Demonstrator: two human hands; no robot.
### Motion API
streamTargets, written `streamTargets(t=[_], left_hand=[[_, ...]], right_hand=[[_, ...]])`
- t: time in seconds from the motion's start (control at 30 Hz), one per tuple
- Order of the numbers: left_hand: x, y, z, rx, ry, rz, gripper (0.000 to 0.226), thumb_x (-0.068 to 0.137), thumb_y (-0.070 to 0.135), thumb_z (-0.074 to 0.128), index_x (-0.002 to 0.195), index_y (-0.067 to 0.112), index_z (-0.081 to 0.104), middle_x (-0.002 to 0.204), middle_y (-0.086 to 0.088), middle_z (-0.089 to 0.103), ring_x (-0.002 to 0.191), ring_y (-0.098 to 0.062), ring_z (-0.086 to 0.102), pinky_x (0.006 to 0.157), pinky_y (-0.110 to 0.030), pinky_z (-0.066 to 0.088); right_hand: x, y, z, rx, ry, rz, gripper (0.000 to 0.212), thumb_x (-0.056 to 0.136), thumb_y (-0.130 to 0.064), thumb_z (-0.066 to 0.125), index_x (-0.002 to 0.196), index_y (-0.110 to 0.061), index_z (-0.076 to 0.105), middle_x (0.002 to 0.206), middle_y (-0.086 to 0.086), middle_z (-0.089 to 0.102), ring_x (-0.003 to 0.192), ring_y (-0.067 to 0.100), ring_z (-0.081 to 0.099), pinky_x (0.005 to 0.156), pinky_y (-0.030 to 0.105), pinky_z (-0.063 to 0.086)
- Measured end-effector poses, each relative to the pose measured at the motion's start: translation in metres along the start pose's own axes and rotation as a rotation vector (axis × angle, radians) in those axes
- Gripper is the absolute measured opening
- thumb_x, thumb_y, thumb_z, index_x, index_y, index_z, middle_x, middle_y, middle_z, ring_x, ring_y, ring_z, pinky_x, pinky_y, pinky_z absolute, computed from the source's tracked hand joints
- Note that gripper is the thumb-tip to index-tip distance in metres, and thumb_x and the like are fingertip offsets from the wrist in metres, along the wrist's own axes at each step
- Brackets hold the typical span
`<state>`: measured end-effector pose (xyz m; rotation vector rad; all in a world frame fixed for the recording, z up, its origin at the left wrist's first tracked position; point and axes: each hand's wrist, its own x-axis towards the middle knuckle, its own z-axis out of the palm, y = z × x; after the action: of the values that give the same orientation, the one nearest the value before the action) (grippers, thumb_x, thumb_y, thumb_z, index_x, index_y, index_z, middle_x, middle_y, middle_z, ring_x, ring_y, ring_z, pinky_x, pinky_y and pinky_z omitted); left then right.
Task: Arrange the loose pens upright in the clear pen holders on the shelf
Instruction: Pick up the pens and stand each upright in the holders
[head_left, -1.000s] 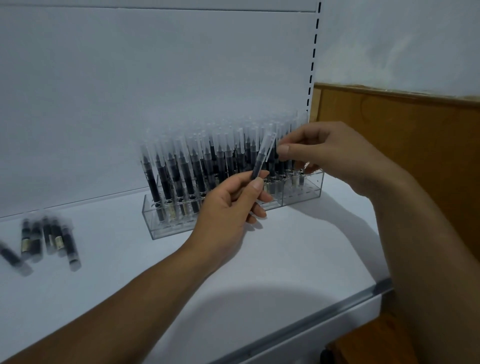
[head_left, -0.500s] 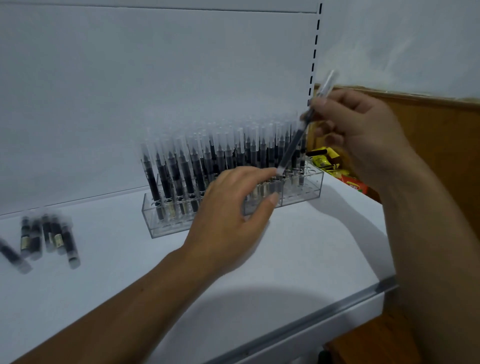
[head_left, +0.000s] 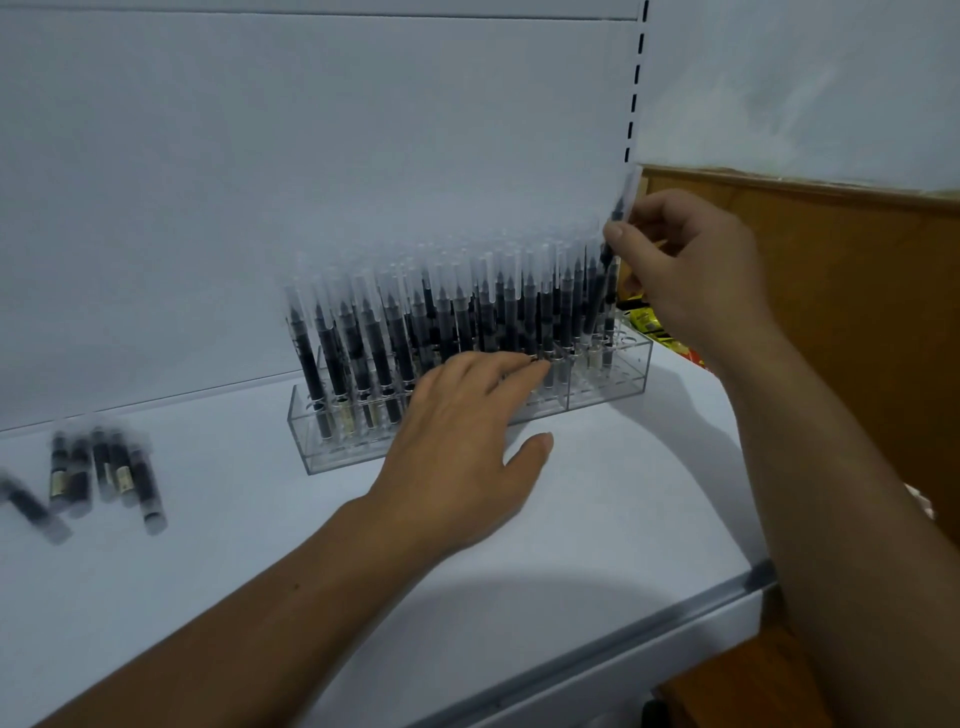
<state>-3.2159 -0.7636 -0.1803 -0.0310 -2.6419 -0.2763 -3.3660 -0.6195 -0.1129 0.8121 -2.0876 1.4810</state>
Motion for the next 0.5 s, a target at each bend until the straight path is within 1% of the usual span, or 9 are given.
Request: streamTargets(t=[0.1,0.17,0.3,0.37,0.43,0.5], left_hand=[[-0.0004,-0.0008,0.0006,0.001,0.004,0.001,0.058,0.094,0.047,0.049,0.148,0.033,0.031,0.148,0.019,0.031,0.138,-0.006,0.017,0.113,-0.026,0.006],[-0.0009,-0.0012,0.0005,0.0,0.003,0.003,0.058,0.095,0.047,0.048,0.148,0.034,0.031,0.148,0.019,0.03,0.138,-0.006,0.016,0.114,-0.026,0.006],[-0.0009,-0.0014,0.001,-0.001,0.004,0.003,0.057,0.095,0.047,0.048,0.147,0.034,0.032,0.148,0.019,0.03,0.139,-0.006,0.017,0.114,-0.027,0.006],[-0.0011,-0.0019,0.0014,0.001,0.006,0.006,0.056,0.095,0.047,0.049,0.147,0.034,0.033,0.148,0.019,0.031,0.138,-0.006,0.017,0.113,-0.026,0.006],[-0.0012,-0.0023,0.002,-0.002,0.01,0.006,0.056,0.094,0.047,0.049,0.146,0.033,0.035,0.147,0.019,0.032,0.138,-0.006,0.018,0.113,-0.026,0.006],[-0.0009,-0.0025,0.0024,-0.001,0.013,0.007,0.055,0.094,0.047,0.049,0.146,0.034,0.035,0.147,0.019,0.032,0.138,-0.005,0.018,0.113,-0.027,0.007]], right_hand=[[0.0004,0.002,0.0032,-0.007,0.016,-0.001,0.004,0.093,-0.029,0.064,0.093,-0.026,0.063,0.077,-0.014,0.064,0.058,0.008,0.062,0.069,0.039,0.057],[0.0004,0.0034,0.0039,-0.007,0.018,0.004,0.004,0.093,-0.031,0.064,0.093,-0.027,0.063,0.079,-0.013,0.065,0.058,0.008,0.062,0.07,0.04,0.058],[0.0014,0.0043,0.0037,-0.017,0.018,-0.003,0.004,0.093,-0.031,0.064,0.091,-0.028,0.061,0.077,-0.014,0.063,0.062,0.009,0.059,0.067,0.034,0.055],[0.0021,0.0053,0.0041,-0.019,0.029,-0.008,0.005,0.093,-0.031,0.064,0.09,-0.029,0.061,0.074,-0.015,0.061,0.062,0.007,0.057,0.065,0.031,0.052],[0.0027,0.007,0.0038,-0.055,0.041,-0.017,0.006,0.092,-0.033,0.065,0.09,-0.028,0.062,0.074,-0.017,0.059,0.064,0.002,0.054,0.065,0.03,0.049],[0.0021,0.01,0.0036,-0.113,0.01,-0.016,0.007,0.092,-0.034,0.065,0.092,-0.028,0.062,0.076,-0.018,0.058,0.068,0.001,0.054,0.069,0.032,0.051]])
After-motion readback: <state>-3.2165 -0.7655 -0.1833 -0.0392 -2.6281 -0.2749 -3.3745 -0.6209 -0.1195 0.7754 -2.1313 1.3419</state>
